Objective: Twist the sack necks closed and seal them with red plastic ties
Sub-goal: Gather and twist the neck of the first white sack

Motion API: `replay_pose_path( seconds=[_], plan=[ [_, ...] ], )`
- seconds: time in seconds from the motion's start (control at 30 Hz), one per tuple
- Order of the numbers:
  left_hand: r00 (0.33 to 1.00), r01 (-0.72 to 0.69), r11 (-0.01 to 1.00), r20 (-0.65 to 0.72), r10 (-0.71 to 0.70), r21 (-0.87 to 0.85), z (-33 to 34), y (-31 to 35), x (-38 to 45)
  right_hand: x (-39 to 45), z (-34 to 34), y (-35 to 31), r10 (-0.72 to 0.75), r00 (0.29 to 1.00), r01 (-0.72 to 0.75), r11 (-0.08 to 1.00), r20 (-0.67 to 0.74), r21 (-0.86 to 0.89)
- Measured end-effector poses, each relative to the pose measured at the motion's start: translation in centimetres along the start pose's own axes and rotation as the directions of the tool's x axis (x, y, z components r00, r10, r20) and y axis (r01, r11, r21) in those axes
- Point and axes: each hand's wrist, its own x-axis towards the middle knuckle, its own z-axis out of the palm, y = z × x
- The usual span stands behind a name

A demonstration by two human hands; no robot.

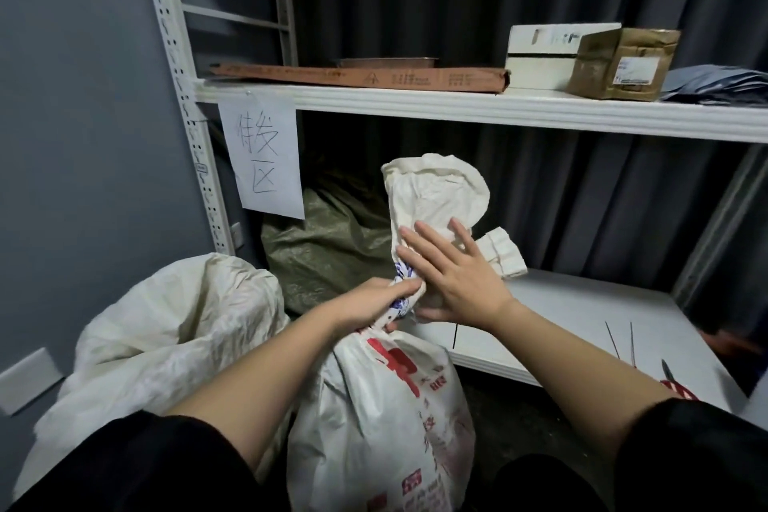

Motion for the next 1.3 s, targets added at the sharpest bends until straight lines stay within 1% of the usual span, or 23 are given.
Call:
replay_pose_path(
  seconds=[0.1, 0.17, 0.23, 0.3, 0.37, 0.43, 0.5, 0.53, 0.57, 0.6, 0.63, 0.67, 0.7, 0.77, 0.83, 0.87, 0.93, 1.0, 1.03, 1.07, 1.17, 1.23, 1.3],
  plan=[
    [0.998, -0.057, 0.998, -0.023, 0.056, -0.02, -0.5, -0.3, -0.3, 0.5, 0.0, -0.6, 0.004, 0.998, 0.002, 0.995, -0.055, 0.102],
    [0.998, -0.066, 0.998, -0.001, 0.066, -0.014, -0.8, -0.5, -0.4, 0.5, 0.3, -1.1, 0.001, 0.998, 0.004, 0.996, -0.057, 0.084],
    [0.998, -0.042, 0.999, 0.046, 0.041, 0.018, -0.7, -0.5, -0.6, 0.2, 0.7, -1.4, 0.023, 0.998, -0.02, 0.998, -0.052, 0.055],
    [0.996, -0.016, 1.0, 0.084, 0.016, -0.004, -0.7, -0.3, -0.7, 0.0, 1.1, -1.3, 0.04, 0.998, -0.039, 0.999, -0.057, 0.02],
    [0.994, -0.011, 1.0, 0.104, 0.014, -0.027, -0.6, 0.0, -0.9, 0.1, 1.3, -0.8, 0.015, 0.993, -0.017, 1.0, -0.12, -0.014],
    [0.996, -0.021, 0.999, 0.09, 0.017, 0.039, -0.3, 0.3, -1.1, 0.6, 1.4, 0.3, -0.04, 0.982, 0.035, 0.999, -0.185, -0.027],
    [0.998, -0.045, 0.984, 0.039, 0.039, 0.171, -0.1, 0.6, -0.9, 1.4, 0.9, 1.6, -0.108, 0.968, 0.103, 0.994, -0.227, -0.034],
    [0.998, -0.062, 0.954, 0.001, 0.065, 0.294, -0.2, 0.7, -0.6, 1.7, 0.7, 2.3, -0.141, 0.968, 0.141, 0.99, -0.206, -0.017],
    [0.996, -0.055, 0.879, -0.038, 0.082, 0.474, -0.2, 0.9, -0.3, 2.2, 0.3, 2.9, -0.156, 0.975, 0.16, 0.987, -0.158, 0.013],
    [0.99, -0.012, 0.74, -0.096, 0.104, 0.673, -0.2, 1.0, 0.0, 2.5, 0.2, 3.4, -0.148, 0.985, 0.152, 0.987, -0.092, 0.043],
    [0.973, 0.052, 0.578, -0.171, 0.155, 0.814, -0.2, 1.2, 0.2, 2.7, -0.1, 3.9, -0.122, 0.992, 0.123, 0.99, -0.022, 0.072],
    [0.949, 0.107, 0.454, -0.227, 0.219, 0.885, -0.1, 1.4, 0.3, 3.0, -0.4, 4.2, -0.088, 0.995, 0.081, 0.989, 0.054, 0.122],
    [0.924, 0.14, 0.366, -0.254, 0.286, 0.92, 0.0, 1.5, 0.3, 3.1, -0.9, 4.2, -0.059, 0.988, 0.03, 0.979, 0.142, 0.2],
    [0.878, 0.159, 0.222, -0.241, 0.413, 0.962, 0.2, 1.4, 0.3, 3.3, -2.1, 4.2, -0.002, 0.943, -0.132, 0.916, 0.333, 0.378],
    [0.839, 0.177, 0.102, -0.204, 0.505, 0.979, 0.0, 1.3, 0.3, 3.2, -2.6, 3.9, 0.042, 0.818, -0.413, 0.737, 0.573, 0.536],
    [0.804, 0.195, 0.055, -0.191, 0.564, 0.979, -0.3, 1.1, 0.3, 3.0, -2.6, 3.8, 0.028, 0.769, -0.518, 0.615, 0.639, 0.595],
    [0.768, 0.186, -0.012, -0.137, 0.626, 0.982, -0.4, 1.2, 0.0, 2.7, -2.4, 3.7, -0.017, 0.726, -0.619, 0.419, 0.688, 0.664],
    [0.744, 0.11, -0.08, -0.029, 0.667, 0.991, -0.4, 0.8, -0.3, 2.6, -2.1, 3.4, -0.062, 0.675, -0.688, 0.308, 0.735, 0.657],
    [0.717, 0.075, -0.098, 0.015, 0.697, 0.992, -0.5, 0.1, -0.1, 2.7, -1.8, 3.3, -0.077, 0.65, -0.716, 0.271, 0.756, 0.643],
    [0.712, 0.04, -0.094, 0.037, 0.701, 0.995, -0.6, -0.3, -0.2, 2.8, -1.5, 3.2, -0.079, 0.628, -0.738, 0.252, 0.774, 0.626],
    [0.774, -0.008, -0.065, 0.047, 0.632, 0.998, -0.4, -0.1, -1.1, 3.1, -0.7, 2.5, -0.106, 0.588, -0.766, 0.245, 0.802, 0.594],
    [0.813, 0.032, -0.063, 0.011, 0.582, 0.997, -0.5, 0.0, -1.4, 3.3, -0.4, 2.1, -0.144, 0.566, -0.784, 0.211, 0.812, 0.584],
    [0.823, 0.064, -0.024, -0.04, 0.566, 0.998, -0.7, 0.2, -1.4, 3.5, -0.5, 1.8, -0.169, 0.551, -0.796, 0.187, 0.817, 0.575]
  ],
)
